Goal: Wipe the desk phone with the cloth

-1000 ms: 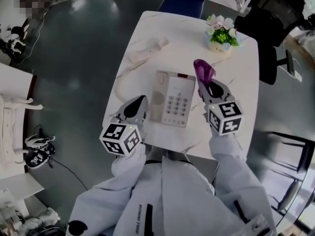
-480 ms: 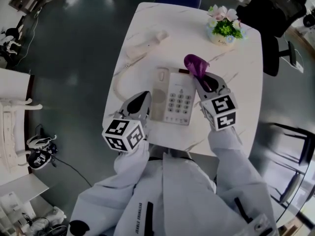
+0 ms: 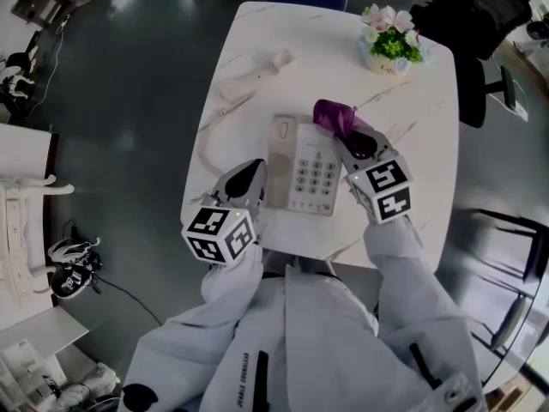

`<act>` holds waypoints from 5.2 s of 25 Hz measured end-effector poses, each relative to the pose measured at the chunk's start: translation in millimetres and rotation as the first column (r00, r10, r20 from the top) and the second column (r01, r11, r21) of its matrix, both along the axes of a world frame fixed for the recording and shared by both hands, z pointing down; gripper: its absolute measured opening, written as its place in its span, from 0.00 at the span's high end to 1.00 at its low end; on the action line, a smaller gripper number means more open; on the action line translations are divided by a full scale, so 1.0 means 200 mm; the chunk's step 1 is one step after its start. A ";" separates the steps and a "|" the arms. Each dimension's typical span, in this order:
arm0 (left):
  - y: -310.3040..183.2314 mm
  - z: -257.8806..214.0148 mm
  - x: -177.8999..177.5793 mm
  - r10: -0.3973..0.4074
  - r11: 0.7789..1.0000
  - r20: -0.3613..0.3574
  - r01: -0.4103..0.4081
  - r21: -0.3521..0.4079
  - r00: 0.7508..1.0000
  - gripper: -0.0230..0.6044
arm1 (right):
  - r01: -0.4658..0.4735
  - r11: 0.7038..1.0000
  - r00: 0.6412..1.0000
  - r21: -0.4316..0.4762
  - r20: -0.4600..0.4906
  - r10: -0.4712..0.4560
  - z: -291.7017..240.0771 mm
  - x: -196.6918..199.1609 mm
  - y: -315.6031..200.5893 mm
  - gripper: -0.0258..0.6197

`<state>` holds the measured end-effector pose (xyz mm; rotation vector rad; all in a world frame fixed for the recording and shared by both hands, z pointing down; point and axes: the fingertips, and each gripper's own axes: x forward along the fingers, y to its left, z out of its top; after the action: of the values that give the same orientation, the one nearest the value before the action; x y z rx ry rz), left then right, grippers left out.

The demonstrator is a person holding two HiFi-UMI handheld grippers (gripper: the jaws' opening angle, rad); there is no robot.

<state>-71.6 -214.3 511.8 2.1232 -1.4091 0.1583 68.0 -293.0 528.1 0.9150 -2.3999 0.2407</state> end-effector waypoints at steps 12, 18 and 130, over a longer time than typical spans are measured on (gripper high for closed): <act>0.03 -0.01 0.00 0.018 1.000 -0.003 -0.018 0.006 1.000 0.97 | 0.053 0.997 0.995 -0.061 -0.079 -0.058 0.04 -0.03 0.09 0.90; 0.04 -0.02 0.00 0.030 1.000 -0.006 -0.030 0.008 1.000 0.97 | 0.067 0.994 0.991 -0.087 -0.112 -0.077 0.06 -0.04 0.14 0.90; 0.62 -0.18 0.15 0.036 0.996 0.001 -0.036 0.082 0.999 0.97 | 0.145 0.977 0.972 -0.157 0.208 -0.110 -0.02 -0.02 0.96 0.90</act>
<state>-40.7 -89.4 476.4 2.2164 -1.4002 0.1157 63.3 -100.5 523.5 0.6823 -2.5607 0.5019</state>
